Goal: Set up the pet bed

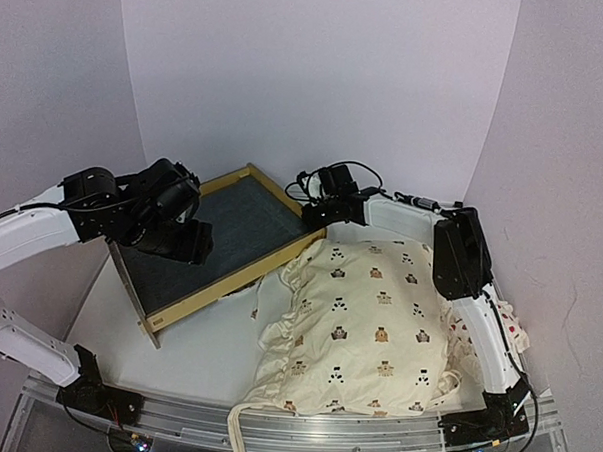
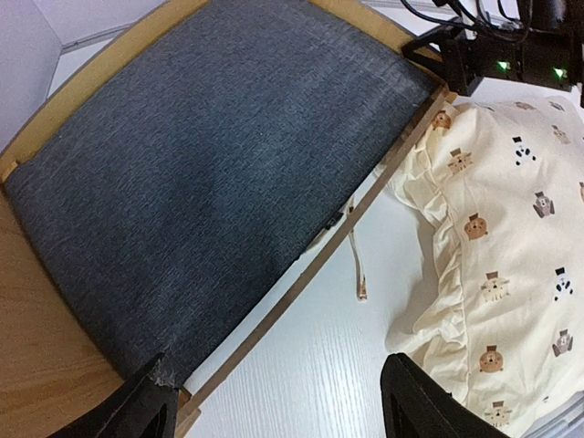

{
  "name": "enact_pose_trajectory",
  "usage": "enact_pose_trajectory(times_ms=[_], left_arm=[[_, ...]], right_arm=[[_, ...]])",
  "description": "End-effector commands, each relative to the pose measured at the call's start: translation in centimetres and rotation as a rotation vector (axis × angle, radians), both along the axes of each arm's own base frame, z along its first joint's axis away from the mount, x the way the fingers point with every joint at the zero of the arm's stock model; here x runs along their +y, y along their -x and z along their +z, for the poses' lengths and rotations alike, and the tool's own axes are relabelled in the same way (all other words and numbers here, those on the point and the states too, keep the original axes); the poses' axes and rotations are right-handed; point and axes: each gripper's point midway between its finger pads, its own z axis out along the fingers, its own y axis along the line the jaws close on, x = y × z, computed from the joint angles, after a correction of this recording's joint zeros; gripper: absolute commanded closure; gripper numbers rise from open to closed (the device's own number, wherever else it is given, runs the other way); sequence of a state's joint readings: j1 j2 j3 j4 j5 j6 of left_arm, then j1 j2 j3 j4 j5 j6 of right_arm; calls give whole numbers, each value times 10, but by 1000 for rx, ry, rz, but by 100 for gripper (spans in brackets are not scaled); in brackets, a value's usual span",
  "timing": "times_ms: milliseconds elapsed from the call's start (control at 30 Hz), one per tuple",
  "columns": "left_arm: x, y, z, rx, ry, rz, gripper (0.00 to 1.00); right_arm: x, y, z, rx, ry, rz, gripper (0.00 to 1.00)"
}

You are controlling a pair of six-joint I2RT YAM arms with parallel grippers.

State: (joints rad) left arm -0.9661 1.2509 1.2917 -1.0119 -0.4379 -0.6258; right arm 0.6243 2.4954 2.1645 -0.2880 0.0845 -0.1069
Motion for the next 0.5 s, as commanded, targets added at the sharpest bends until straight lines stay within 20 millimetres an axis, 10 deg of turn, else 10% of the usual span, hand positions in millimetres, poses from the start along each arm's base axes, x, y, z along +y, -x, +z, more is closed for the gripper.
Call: enact_pose_trajectory(times_ms=[0,467], left_arm=[[-9,-24,32,-126,8,40,21],[-22,-57,20,-162,9,111,19]], right_arm=[[-97,-21,-6,-33,127,-378,100],[-184,49,-17,6,209,-657,100]])
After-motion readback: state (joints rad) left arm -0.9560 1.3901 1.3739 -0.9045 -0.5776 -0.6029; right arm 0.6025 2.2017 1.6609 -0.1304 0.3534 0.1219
